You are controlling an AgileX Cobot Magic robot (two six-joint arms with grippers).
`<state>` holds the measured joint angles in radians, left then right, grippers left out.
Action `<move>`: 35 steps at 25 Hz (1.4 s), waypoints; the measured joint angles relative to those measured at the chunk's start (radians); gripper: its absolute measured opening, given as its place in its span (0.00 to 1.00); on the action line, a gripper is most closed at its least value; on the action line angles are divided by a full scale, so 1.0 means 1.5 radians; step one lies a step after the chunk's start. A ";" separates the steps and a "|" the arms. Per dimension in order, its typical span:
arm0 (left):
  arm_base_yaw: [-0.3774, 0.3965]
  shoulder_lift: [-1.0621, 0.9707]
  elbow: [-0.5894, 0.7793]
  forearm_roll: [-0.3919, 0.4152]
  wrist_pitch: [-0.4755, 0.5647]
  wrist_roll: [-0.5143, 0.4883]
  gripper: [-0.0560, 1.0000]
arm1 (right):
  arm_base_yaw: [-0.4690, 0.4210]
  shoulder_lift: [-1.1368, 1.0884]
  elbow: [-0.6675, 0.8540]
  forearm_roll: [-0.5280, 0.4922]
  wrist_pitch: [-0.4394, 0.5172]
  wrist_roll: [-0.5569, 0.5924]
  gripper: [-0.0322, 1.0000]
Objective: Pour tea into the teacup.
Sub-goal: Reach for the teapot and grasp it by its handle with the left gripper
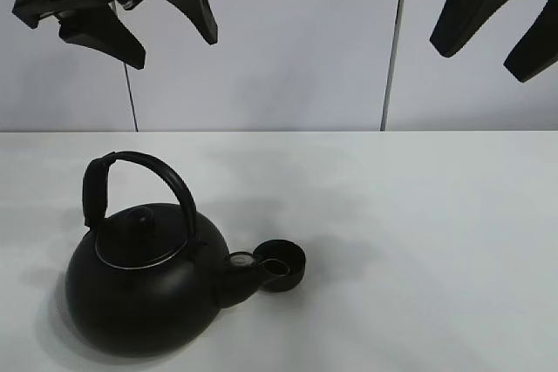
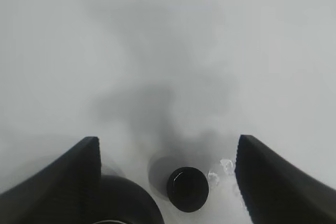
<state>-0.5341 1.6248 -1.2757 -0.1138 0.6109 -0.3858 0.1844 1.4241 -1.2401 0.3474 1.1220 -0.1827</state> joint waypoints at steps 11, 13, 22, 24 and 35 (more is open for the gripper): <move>0.000 -0.024 0.002 -0.001 -0.025 0.089 0.56 | 0.000 0.000 0.000 0.000 -0.001 0.000 0.53; 0.000 -0.047 0.003 -0.002 -0.026 0.112 0.58 | 0.000 0.000 0.000 0.000 -0.005 0.000 0.53; 0.000 -0.191 0.107 -0.003 -0.100 0.244 0.59 | 0.000 0.000 0.000 0.001 -0.012 0.000 0.53; 0.000 -0.233 0.157 -0.003 -0.139 0.253 0.59 | 0.000 0.000 0.000 0.001 -0.012 0.000 0.53; 0.000 -0.403 0.475 -0.003 -0.420 0.257 0.59 | 0.000 0.000 0.000 0.001 -0.012 0.002 0.53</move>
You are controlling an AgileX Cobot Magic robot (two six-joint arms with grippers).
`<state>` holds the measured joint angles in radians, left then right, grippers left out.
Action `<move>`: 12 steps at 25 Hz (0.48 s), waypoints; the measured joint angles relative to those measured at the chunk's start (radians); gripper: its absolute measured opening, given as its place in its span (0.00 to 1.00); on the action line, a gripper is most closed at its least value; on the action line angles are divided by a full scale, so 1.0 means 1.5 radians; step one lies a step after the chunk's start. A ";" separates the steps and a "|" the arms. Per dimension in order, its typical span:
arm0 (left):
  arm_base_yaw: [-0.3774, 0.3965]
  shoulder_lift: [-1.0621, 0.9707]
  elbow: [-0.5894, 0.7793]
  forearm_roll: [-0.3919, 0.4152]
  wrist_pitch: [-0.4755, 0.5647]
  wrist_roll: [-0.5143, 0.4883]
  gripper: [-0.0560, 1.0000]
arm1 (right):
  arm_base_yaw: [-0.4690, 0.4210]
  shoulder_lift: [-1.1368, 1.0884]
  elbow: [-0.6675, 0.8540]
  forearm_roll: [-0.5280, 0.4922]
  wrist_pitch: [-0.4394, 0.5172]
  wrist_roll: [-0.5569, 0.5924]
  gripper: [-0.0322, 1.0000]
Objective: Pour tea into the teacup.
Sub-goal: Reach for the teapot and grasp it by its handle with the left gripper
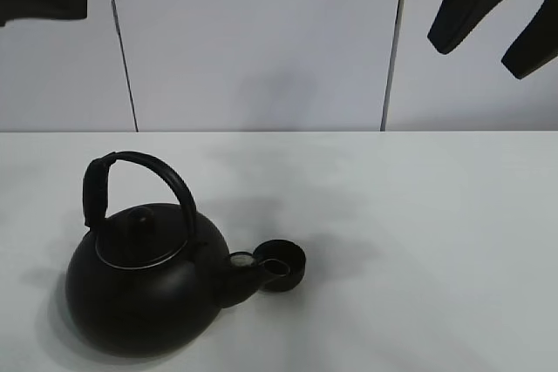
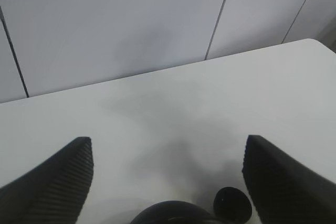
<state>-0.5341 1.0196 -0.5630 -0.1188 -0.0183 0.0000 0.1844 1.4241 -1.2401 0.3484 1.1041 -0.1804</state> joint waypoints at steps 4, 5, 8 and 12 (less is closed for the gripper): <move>0.000 -0.011 0.087 0.000 -0.084 0.000 0.59 | 0.000 0.000 0.000 0.000 0.000 0.001 0.53; 0.000 -0.012 0.105 0.001 -0.107 0.000 0.59 | 0.000 0.000 0.000 0.000 0.000 0.001 0.53; 0.000 -0.013 0.168 0.021 -0.179 0.000 0.59 | 0.000 0.000 0.000 0.000 -0.001 0.001 0.53; 0.000 -0.013 0.239 0.034 -0.280 0.000 0.59 | 0.000 0.000 0.000 0.000 -0.001 0.001 0.53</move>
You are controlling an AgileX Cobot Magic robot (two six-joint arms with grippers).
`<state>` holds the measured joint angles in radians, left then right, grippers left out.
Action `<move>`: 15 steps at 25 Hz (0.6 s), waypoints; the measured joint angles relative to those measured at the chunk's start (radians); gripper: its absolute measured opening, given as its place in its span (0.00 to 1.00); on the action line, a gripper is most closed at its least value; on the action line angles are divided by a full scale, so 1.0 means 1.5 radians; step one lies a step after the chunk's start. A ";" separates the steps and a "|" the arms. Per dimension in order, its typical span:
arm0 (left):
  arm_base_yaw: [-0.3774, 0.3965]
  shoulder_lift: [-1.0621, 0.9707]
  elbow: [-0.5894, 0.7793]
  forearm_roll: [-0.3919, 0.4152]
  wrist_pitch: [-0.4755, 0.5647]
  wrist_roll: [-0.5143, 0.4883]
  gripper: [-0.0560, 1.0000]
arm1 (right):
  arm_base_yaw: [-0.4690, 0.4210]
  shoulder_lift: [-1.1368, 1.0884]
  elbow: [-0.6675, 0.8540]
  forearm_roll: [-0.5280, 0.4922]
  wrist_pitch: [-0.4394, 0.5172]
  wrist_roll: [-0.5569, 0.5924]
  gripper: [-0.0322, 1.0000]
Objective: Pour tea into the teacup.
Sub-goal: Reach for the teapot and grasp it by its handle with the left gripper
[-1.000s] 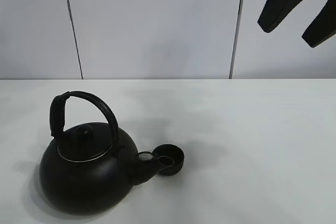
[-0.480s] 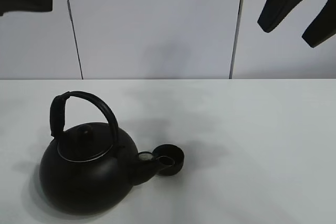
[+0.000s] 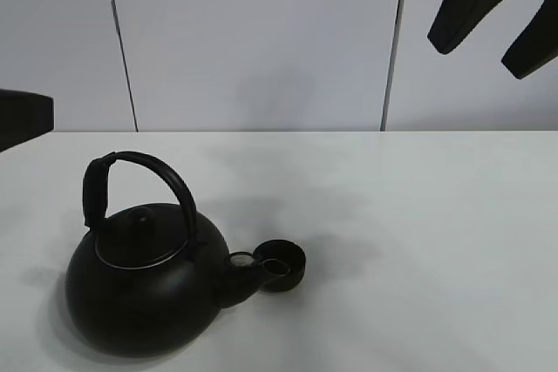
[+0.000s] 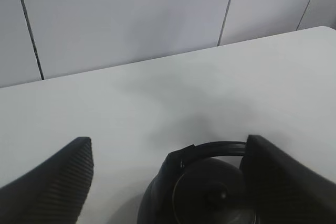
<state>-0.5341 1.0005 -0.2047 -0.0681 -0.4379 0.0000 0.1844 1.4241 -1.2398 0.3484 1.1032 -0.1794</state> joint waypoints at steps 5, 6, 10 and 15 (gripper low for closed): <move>0.000 0.000 0.057 0.001 -0.083 0.004 0.59 | 0.000 0.000 0.000 -0.001 0.000 0.000 0.53; 0.000 0.000 0.066 0.001 -0.094 0.004 0.59 | 0.000 0.000 0.000 -0.001 0.000 0.000 0.53; 0.000 -0.001 0.084 0.002 -0.116 0.006 0.59 | 0.000 0.000 0.000 -0.001 0.000 0.000 0.53; 0.000 -0.001 0.089 0.004 -0.119 0.009 0.59 | 0.000 0.000 0.000 -0.001 0.000 0.000 0.53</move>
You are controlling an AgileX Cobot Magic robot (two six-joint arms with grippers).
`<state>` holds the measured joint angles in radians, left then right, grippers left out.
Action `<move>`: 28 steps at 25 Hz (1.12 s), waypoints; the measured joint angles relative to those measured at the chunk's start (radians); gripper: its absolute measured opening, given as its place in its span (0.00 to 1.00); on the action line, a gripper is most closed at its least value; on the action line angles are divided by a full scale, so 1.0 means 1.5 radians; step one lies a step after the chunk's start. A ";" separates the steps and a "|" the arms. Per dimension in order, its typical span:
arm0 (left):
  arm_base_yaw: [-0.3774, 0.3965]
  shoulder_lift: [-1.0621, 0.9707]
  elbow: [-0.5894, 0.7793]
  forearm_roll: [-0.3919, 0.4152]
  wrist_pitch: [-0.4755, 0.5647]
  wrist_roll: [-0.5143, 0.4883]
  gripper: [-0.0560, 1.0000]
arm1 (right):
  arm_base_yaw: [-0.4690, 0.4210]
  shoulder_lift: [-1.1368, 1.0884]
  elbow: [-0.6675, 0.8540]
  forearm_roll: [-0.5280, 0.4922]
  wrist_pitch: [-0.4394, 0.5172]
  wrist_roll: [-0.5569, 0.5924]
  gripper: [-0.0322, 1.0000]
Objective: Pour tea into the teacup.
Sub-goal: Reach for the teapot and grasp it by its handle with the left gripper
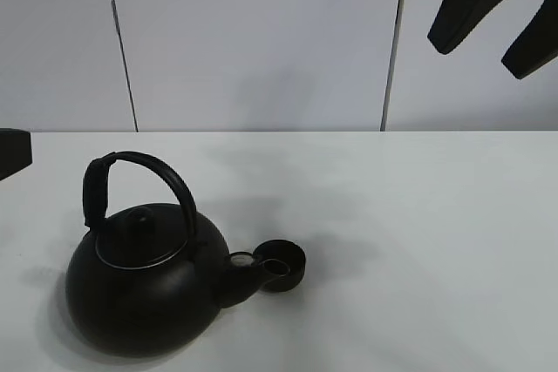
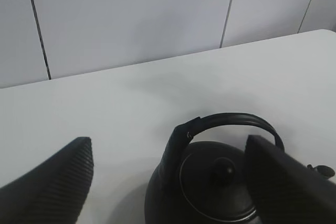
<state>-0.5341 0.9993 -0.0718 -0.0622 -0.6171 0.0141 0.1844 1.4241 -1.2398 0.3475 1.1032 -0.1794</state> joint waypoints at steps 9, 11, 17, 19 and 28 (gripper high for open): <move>0.000 0.091 0.000 0.010 -0.019 -0.003 0.59 | 0.000 0.000 0.000 0.001 0.001 0.000 0.53; 0.000 0.138 0.000 0.010 -0.068 -0.003 0.59 | 0.000 0.000 0.000 0.001 0.001 0.000 0.53; 0.000 0.272 0.000 0.012 -0.237 -0.031 0.59 | 0.000 0.000 0.000 0.001 0.003 0.000 0.53; 0.000 0.317 -0.001 0.018 -0.298 -0.040 0.59 | 0.000 0.000 0.000 0.001 0.003 0.000 0.53; 0.000 0.454 -0.014 0.033 -0.344 -0.068 0.59 | 0.000 0.000 0.000 0.001 0.003 0.002 0.53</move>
<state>-0.5341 1.6802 -0.0925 -0.0133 -1.1336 -0.0877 0.1844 1.4241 -1.2398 0.3483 1.1073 -0.1764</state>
